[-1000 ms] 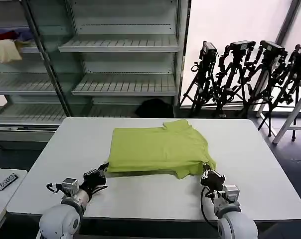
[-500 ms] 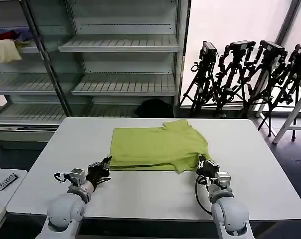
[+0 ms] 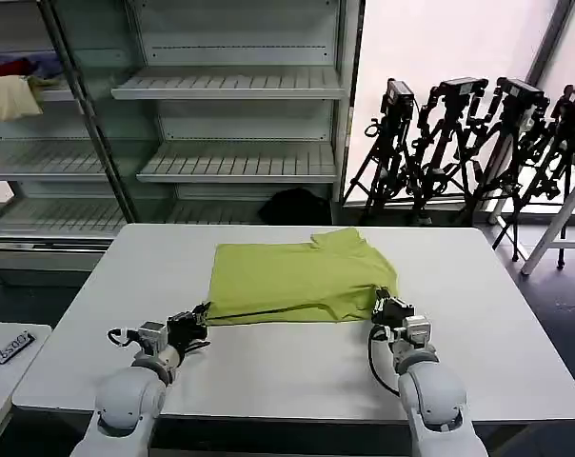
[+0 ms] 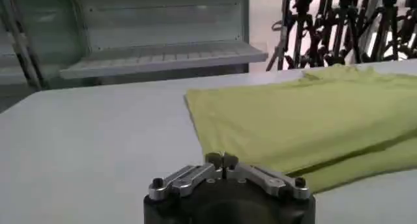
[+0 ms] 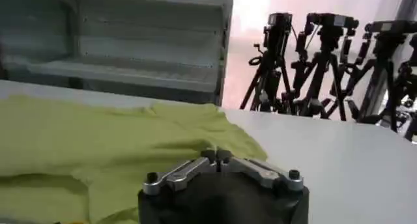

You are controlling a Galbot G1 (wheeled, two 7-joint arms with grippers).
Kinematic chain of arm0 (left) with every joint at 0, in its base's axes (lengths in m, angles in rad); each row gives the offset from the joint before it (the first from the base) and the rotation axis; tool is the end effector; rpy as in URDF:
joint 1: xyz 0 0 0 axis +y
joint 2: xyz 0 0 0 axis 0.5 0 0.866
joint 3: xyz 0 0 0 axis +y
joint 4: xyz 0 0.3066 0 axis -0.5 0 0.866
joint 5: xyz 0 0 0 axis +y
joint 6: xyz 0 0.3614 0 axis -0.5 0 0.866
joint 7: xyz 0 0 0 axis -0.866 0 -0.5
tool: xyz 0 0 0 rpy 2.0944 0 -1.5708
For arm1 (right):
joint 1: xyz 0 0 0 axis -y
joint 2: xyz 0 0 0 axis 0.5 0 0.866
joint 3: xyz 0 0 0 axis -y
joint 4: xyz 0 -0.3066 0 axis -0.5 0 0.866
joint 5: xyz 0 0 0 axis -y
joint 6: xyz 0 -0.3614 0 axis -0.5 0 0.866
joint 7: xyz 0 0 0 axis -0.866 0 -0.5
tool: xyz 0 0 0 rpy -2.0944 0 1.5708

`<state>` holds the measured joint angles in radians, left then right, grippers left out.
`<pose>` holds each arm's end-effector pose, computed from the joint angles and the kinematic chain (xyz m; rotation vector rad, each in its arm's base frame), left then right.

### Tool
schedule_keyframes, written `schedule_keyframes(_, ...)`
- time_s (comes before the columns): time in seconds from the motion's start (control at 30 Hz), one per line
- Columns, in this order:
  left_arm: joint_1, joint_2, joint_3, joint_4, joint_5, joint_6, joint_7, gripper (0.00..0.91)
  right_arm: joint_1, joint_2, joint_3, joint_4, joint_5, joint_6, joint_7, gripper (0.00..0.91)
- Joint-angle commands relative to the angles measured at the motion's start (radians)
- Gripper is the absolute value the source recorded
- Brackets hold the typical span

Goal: Fold and organize the clothes.

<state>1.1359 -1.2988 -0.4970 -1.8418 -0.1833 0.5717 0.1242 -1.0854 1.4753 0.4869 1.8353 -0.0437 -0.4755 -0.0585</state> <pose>0.3286 0.0475 -0.2347 -0.2586 -2.7202 -0.1083 0.3402 -0.0075 -0.2255 0.1036 -2.8803 0.1920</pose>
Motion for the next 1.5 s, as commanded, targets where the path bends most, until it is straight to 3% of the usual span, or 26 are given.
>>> schedule_keyframes(0.03, -0.007, -0.001, 0.002, 0.007, 0.025, -0.011, -0.001, 0.907, 0.014, -0.001, -0.001, -0.013, -0.02, 0.003, -0.001, 0.907)
schedule_keyframes(0.43, -0.005, 0.001, -0.032, -0.024, 0.012, -0.009, -0.016, 0.907, -0.004, -0.011, 0.021, 0.021, -0.025, -0.024, -0.013, 0.907)
schedule_keyframes(0.77, 0.109, 0.031, -0.054, -0.092, -0.033, -0.01, -0.006, 0.907, -0.146, -0.065, 0.101, 0.139, 0.074, -0.049, -0.036, 0.907)
schedule_keyframes(1.33, 0.155, 0.013, -0.043, -0.073, -0.065, -0.033, 0.007, 0.907, -0.164, -0.062, 0.138, 0.091, 0.106, -0.021, -0.017, 0.907)
schedule_keyframes(1.5, 0.15, 0.013, -0.034, -0.061, -0.064, -0.035, 0.005, 0.907, -0.158, -0.057, 0.131, 0.064, 0.107, -0.019, -0.018, 0.715)
